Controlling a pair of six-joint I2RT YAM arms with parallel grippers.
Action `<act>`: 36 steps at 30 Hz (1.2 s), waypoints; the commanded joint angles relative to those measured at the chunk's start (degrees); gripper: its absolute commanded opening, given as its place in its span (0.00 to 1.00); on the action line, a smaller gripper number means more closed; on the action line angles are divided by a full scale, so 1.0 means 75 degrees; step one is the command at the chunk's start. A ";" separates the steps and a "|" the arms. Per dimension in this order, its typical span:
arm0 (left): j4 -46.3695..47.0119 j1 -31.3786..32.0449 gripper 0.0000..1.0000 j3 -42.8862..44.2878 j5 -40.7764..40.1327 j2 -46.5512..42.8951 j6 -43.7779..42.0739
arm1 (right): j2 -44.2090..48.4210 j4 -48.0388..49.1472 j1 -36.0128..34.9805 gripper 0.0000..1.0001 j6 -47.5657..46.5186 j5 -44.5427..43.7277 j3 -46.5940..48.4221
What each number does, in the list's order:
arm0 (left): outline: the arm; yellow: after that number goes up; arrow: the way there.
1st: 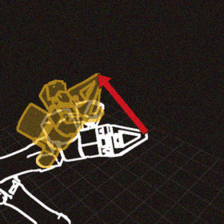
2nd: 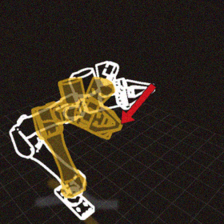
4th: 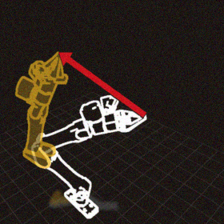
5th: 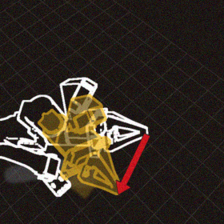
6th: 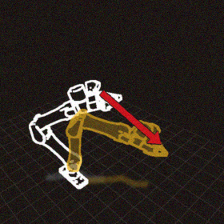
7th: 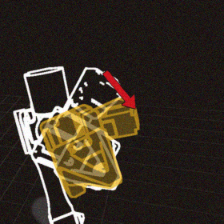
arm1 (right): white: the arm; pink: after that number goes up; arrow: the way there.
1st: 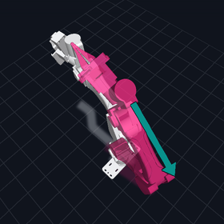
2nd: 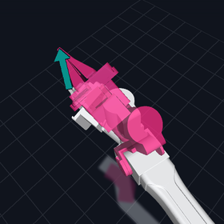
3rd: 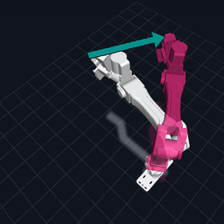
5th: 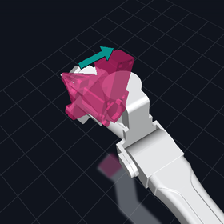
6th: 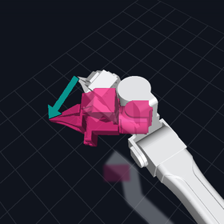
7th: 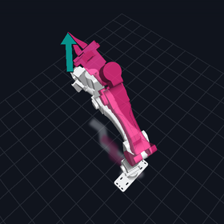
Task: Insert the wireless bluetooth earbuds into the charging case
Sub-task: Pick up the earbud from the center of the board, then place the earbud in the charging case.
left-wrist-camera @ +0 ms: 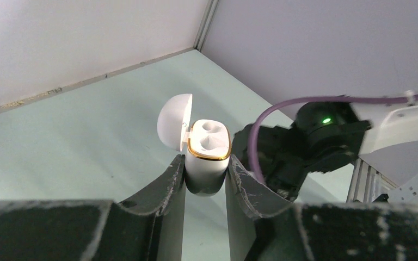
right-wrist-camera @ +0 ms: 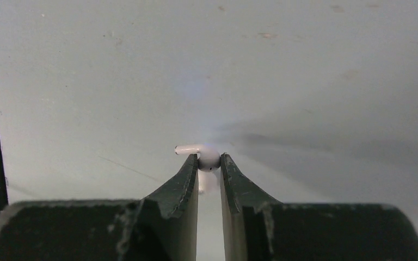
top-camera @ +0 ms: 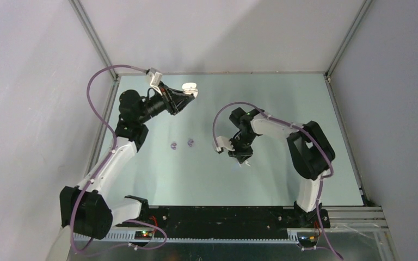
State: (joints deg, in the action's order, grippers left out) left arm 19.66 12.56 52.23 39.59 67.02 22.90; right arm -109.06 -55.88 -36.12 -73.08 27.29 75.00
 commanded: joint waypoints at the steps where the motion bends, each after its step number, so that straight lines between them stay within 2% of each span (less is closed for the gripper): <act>1: 0.0965 -0.0043 0.00 0.0089 0.0067 0.0356 0.0143 | 0.1578 0.0467 0.0312 0.04 0.0323 -0.0139 0.0415; 2: 0.1117 -0.0001 0.00 0.0123 0.0072 0.0427 0.0190 | 0.1928 0.0560 0.0464 0.00 0.0680 -0.0149 0.0690; 5: 0.1715 0.0142 0.00 0.0303 0.0067 0.0811 0.0249 | 0.2529 0.0951 0.0715 0.00 0.1441 -0.0112 0.1393; 8: 0.2188 0.0367 0.00 0.0616 0.0115 0.1186 0.0270 | 0.3111 0.1350 0.0850 0.00 0.2780 0.0080 0.2353; 10: 0.2453 0.0481 0.00 0.0814 0.0163 0.1379 0.0248 | 0.3566 0.2182 0.0791 0.00 0.3637 -0.0002 0.2479; 11: 0.2635 0.0517 0.00 0.0880 0.0277 0.1436 0.0236 | 0.3931 0.3019 0.0735 0.00 0.4114 -0.0178 0.2421; 13: 0.2881 0.0650 0.00 0.1060 0.0394 0.1588 0.0161 | 0.4439 0.4412 0.0482 0.00 0.4361 -0.0622 0.1843; 15: 0.3038 0.0778 0.00 0.1144 0.0299 0.1649 0.0100 | 0.4748 0.5612 0.0149 0.00 0.4370 -0.1058 0.1476; 18: 0.3275 0.0967 0.00 0.1207 0.0158 0.1712 -0.0016 | 0.4811 0.6526 -0.0348 0.00 0.4196 -0.1437 0.1394; 28: 0.3257 0.1401 0.00 0.0996 0.0449 0.1519 -0.1074 | 0.4198 0.6844 -0.0957 0.00 0.2842 -0.2343 0.1832; 36: 0.3075 0.1419 0.00 0.0887 0.0568 0.1351 -0.1245 | 0.4056 0.6585 -0.1036 0.00 0.1930 -0.2193 0.1927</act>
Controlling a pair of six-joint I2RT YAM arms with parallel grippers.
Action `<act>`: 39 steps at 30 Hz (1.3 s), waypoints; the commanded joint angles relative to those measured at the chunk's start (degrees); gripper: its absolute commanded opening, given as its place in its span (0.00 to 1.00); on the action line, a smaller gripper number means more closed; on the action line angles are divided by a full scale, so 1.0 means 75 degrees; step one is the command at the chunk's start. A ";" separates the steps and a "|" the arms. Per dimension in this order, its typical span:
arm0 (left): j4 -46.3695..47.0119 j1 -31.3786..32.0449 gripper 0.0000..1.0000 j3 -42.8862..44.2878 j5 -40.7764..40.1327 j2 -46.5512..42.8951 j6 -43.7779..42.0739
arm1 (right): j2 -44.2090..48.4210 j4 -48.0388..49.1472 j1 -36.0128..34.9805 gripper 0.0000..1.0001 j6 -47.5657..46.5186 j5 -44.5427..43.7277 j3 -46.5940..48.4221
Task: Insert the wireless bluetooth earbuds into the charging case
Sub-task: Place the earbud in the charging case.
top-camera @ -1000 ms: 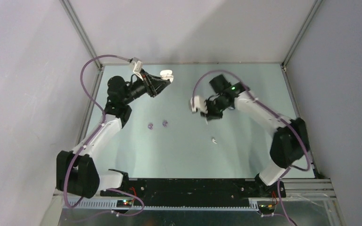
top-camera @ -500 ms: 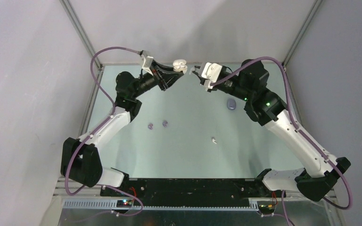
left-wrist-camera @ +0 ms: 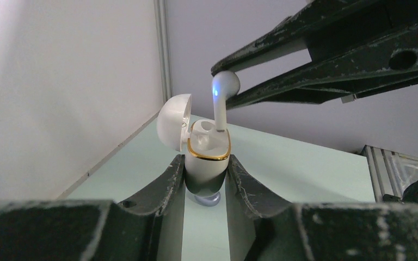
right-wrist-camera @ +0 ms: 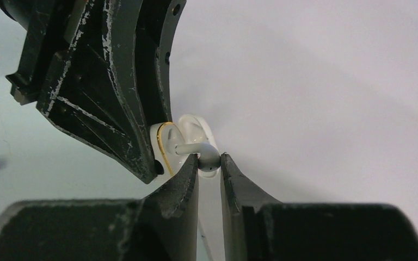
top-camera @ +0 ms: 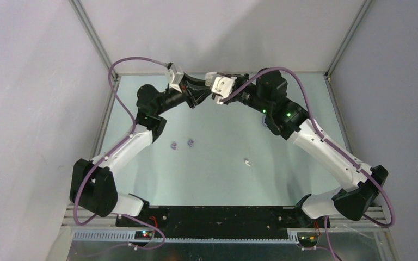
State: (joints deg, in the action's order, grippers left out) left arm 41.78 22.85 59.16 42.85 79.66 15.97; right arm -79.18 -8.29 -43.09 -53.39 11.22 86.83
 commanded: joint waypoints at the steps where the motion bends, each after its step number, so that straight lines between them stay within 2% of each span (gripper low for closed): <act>1: 0.0134 0.0056 0.00 -0.0024 0.0134 -0.0341 -0.0268 | 0.0059 0.0213 -0.0116 0.00 -0.0773 -0.0054 0.0351; 27: 0.0348 0.0108 0.00 0.0119 0.0084 -0.0392 0.0160 | -0.0023 0.0098 -0.0438 0.00 -0.1817 -0.0043 -0.0056; 39: 0.0336 0.0116 0.00 0.0065 0.0046 -0.0444 0.0261 | -0.0091 0.0497 -0.0486 0.00 -0.1857 -0.0653 -0.0163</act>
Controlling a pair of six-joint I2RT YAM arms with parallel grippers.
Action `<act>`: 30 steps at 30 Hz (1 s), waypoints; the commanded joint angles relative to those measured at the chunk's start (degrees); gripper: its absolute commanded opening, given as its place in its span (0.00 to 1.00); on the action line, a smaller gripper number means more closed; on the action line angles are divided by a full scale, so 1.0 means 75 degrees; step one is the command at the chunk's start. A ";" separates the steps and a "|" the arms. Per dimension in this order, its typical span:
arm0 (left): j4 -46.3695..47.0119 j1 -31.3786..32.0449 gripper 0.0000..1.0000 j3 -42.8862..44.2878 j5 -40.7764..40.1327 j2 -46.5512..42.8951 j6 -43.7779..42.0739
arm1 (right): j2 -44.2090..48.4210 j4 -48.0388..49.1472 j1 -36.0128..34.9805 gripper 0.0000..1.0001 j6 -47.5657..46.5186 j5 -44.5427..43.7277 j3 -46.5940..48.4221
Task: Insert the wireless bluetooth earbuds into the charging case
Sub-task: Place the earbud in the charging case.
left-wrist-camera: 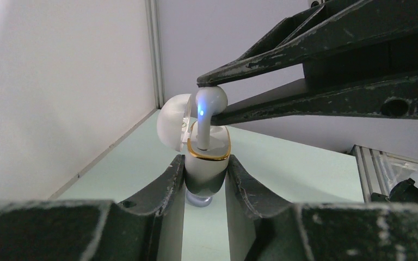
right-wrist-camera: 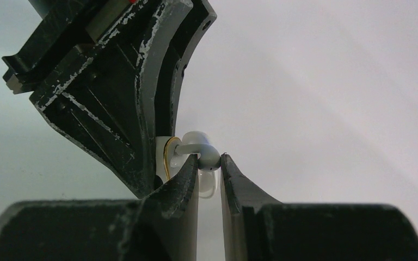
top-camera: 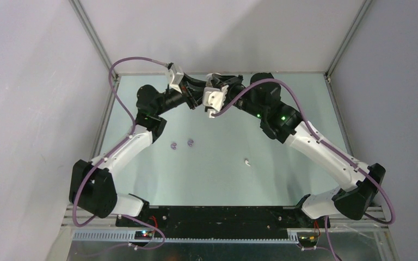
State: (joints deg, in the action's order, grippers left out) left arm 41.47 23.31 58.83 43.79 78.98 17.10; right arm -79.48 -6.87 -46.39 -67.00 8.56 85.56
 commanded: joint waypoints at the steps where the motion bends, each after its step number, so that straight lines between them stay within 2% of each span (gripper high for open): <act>1: 0.0382 0.0049 0.00 0.0111 -0.0094 -0.0356 0.0127 | -0.0045 0.0266 -0.0045 0.00 -0.0043 -0.0283 0.0000; 14: 0.0406 0.0044 0.00 0.0125 -0.0306 -0.0326 0.0227 | -0.0135 -0.0264 -0.0127 0.00 -0.0238 -0.0228 -0.0022; 16: 0.0409 0.0044 0.00 0.0137 -0.0333 -0.0320 0.0217 | -0.0112 -0.0475 -0.0141 0.09 -0.0357 -0.0050 -0.0038; 17: 0.0417 0.0050 0.00 0.0137 -0.0338 -0.0316 0.0216 | -0.0086 -0.0662 -0.0142 0.19 -0.0453 0.0075 -0.0039; 19: 0.0428 0.0045 0.00 0.0141 -0.0338 -0.0307 0.0197 | -0.0037 -0.0930 -0.0138 0.31 -0.0501 0.0249 -0.0035; 25: 0.0503 0.0034 0.00 0.0109 -0.0286 -0.0257 0.0191 | -0.0172 -0.2394 0.0102 0.44 -0.0121 0.0739 0.0941; 30: 0.0571 0.0039 0.00 0.0038 -0.0217 -0.0230 0.0213 | -0.0390 -0.3086 0.0365 0.54 0.0438 0.1051 0.1768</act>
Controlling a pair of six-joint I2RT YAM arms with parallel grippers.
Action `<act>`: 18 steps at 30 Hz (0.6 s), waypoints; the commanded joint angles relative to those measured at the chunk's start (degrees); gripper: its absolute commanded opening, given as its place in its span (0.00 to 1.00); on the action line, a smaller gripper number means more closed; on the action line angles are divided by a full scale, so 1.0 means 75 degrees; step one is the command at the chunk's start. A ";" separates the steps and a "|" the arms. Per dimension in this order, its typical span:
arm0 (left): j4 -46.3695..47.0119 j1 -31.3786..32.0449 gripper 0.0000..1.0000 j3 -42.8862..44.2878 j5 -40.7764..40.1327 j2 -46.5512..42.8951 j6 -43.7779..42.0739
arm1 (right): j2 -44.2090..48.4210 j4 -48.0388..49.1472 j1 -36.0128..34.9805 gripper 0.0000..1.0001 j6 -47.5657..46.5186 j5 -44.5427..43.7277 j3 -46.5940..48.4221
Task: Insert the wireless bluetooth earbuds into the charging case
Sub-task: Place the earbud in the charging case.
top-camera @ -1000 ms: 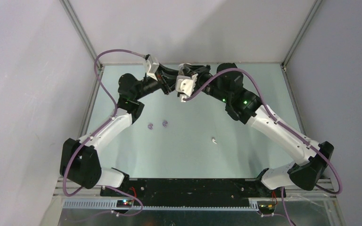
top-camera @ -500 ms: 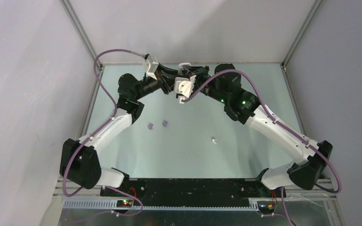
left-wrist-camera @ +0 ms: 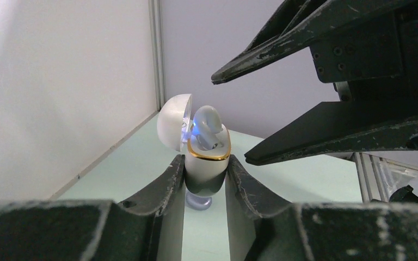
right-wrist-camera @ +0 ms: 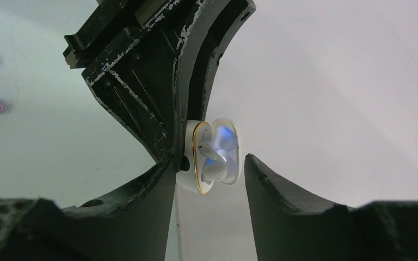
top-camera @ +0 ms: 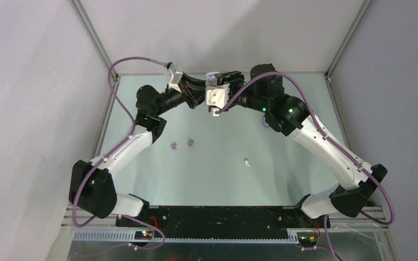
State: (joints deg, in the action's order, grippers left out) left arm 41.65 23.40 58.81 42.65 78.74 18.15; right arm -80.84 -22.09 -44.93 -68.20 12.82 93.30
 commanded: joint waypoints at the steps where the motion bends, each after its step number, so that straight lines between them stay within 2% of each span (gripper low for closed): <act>1: 0.0556 0.0024 0.00 0.0026 -0.0051 -0.0198 0.0081 | -0.0229 -0.1137 0.0249 0.55 0.0777 0.0664 0.0944; 13: 0.0542 0.0021 0.00 -0.0059 0.0058 -0.0181 0.0192 | -0.0283 -0.1096 0.0399 0.58 0.1823 0.1004 0.1377; 18: 0.0466 0.0027 0.00 -0.0070 0.0075 -0.0194 0.0070 | -0.0190 -0.1147 0.0881 0.55 0.3820 0.1510 0.1823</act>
State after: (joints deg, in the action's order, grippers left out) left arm 42.85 23.40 58.81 42.72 78.74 19.03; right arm -83.48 -31.33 -41.19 -52.93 20.43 101.71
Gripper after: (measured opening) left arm 0.316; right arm 0.564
